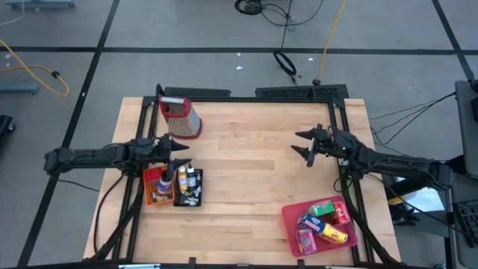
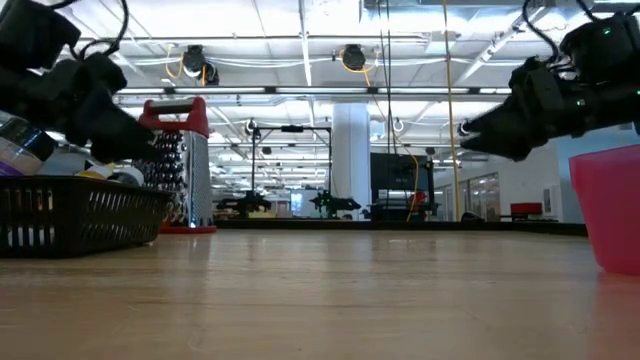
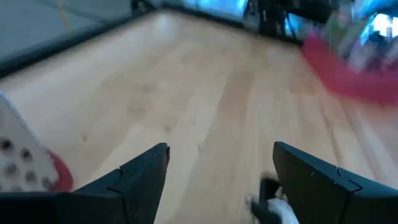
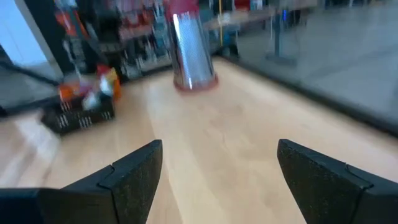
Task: Pick & Place Kitchen Items
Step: Return to Home Position
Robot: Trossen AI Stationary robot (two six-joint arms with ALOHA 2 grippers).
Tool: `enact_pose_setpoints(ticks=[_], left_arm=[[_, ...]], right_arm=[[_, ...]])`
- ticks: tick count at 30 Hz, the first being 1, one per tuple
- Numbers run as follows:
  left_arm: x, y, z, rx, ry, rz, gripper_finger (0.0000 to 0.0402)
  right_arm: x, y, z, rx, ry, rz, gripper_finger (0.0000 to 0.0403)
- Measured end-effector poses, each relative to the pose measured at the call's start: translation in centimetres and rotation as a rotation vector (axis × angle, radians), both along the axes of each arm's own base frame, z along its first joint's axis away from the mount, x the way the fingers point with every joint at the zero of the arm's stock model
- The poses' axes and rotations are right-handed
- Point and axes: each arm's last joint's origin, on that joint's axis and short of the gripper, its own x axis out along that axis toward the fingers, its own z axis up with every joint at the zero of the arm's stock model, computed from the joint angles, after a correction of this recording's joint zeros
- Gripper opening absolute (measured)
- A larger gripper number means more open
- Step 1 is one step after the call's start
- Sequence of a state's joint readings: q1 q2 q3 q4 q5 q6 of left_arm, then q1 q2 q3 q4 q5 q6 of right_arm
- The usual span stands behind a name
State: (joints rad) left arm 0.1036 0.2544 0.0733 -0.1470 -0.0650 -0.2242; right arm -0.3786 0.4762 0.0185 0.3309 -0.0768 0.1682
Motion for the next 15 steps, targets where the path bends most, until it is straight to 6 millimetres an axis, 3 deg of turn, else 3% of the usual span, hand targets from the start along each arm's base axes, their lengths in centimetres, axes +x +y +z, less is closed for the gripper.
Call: enact_pose_setpoints(ticks=[6,15], left_arm=[[-0.09,-0.12,0.51,0.036,-0.077,-0.04,0.0294],[-0.09,-0.05,0.42,-0.052,-0.081,0.011,0.0294]], right_arm=[[0.09,0.17,0.21,0.009,-0.026,0.064,0.0309],[0.13,0.29,0.27,0.009,-0.034,0.107,0.0308]])
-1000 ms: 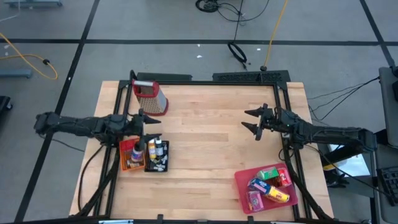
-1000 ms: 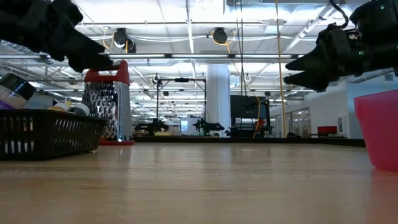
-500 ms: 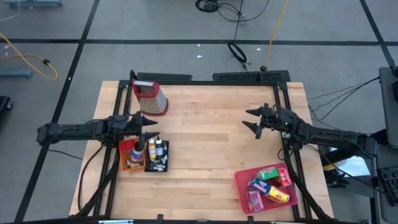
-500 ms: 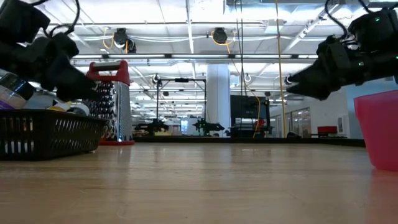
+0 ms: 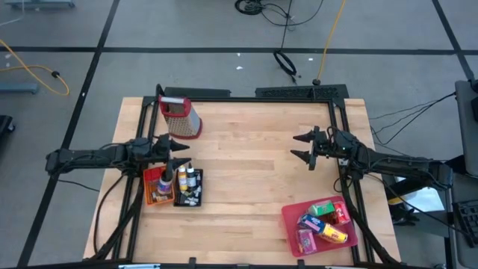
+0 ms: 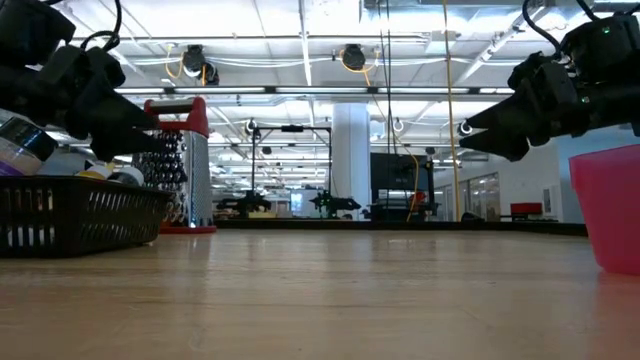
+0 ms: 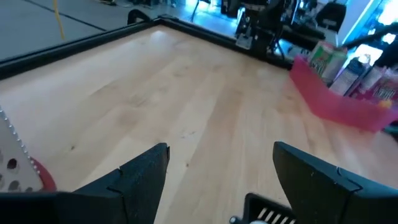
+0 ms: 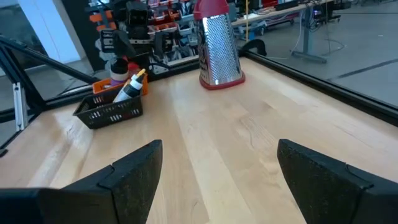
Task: Pick & Place Kitchen Items
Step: Return to Home Position
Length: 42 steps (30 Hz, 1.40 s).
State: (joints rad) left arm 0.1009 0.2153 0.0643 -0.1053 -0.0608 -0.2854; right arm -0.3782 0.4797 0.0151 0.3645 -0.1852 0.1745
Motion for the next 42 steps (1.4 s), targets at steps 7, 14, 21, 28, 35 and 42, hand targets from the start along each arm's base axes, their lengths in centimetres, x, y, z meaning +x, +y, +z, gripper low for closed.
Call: enact_pose_setpoints(ticks=[7,14,21,28,35,42], left_arm=[[0.0,0.0,0.0,-0.033,-0.009,0.009,0.0294],[0.0,0.0,0.0,-0.032,-0.009,0.009,0.0294],[0.0,0.0,0.0,-0.031,-0.007,0.01,0.0294],[0.0,0.0,0.0,-0.03,-0.008,0.01,0.0294],[0.0,0.0,0.0,-0.03,-0.008,0.01,0.0294],[0.0,0.0,0.0,-0.03,-0.008,0.01,0.0294]], right_arm=[[0.0,0.1,-0.1,0.001,0.006,0.005,0.0308],[-0.7,1.3,1.3,-0.048,-0.124,0.064,0.0309],[-1.1,1.8,2.1,-0.07,-0.199,0.092,0.0308],[-1.0,1.8,2.0,-0.068,-0.194,0.098,0.0309],[-1.0,1.8,2.0,-0.067,-0.19,0.098,0.0309],[-1.0,1.8,2.0,-0.066,-0.19,0.098,0.0309]])
